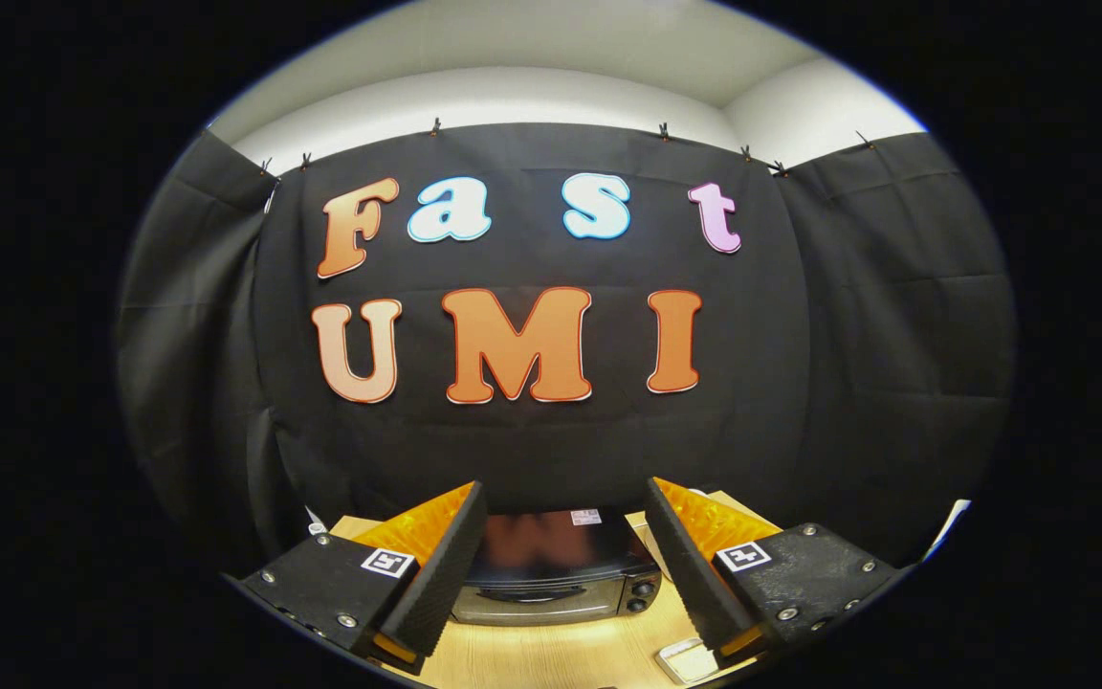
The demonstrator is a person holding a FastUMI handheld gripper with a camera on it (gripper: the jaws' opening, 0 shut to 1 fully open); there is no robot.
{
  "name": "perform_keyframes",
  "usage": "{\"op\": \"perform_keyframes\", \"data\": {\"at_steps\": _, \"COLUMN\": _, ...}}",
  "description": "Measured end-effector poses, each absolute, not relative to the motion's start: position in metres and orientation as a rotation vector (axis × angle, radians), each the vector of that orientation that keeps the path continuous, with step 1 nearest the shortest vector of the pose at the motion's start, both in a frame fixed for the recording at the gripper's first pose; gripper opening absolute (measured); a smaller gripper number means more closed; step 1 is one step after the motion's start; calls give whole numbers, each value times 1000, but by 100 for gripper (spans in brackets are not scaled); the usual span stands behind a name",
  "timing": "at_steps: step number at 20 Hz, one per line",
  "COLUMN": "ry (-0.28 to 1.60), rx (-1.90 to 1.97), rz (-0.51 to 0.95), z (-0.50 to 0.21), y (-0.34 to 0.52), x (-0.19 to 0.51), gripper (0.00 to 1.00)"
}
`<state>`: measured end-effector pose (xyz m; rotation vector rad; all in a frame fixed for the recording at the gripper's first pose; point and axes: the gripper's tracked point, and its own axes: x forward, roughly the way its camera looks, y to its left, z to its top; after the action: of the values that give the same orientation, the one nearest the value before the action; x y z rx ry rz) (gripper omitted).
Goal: Open the toaster oven, put the food inside, and close the toaster oven door.
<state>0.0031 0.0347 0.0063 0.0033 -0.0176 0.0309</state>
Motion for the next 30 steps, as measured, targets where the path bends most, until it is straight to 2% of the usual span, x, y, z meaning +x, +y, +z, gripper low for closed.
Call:
{"op": "perform_keyframes", "data": {"at_steps": 15, "ry": 118, "rx": -32, "rz": 54, "z": -112, "y": 71, "x": 72, "gripper": 99}}
{"op": "perform_keyframes", "data": {"at_steps": 23, "ry": 334, "rx": -192, "rz": 78, "z": -220, "y": 86, "x": 111, "gripper": 100}}
{"op": "perform_keyframes", "data": {"at_steps": 30, "ry": 387, "rx": -124, "rz": 66, "z": -238, "y": 82, "x": 123, "gripper": 100}}
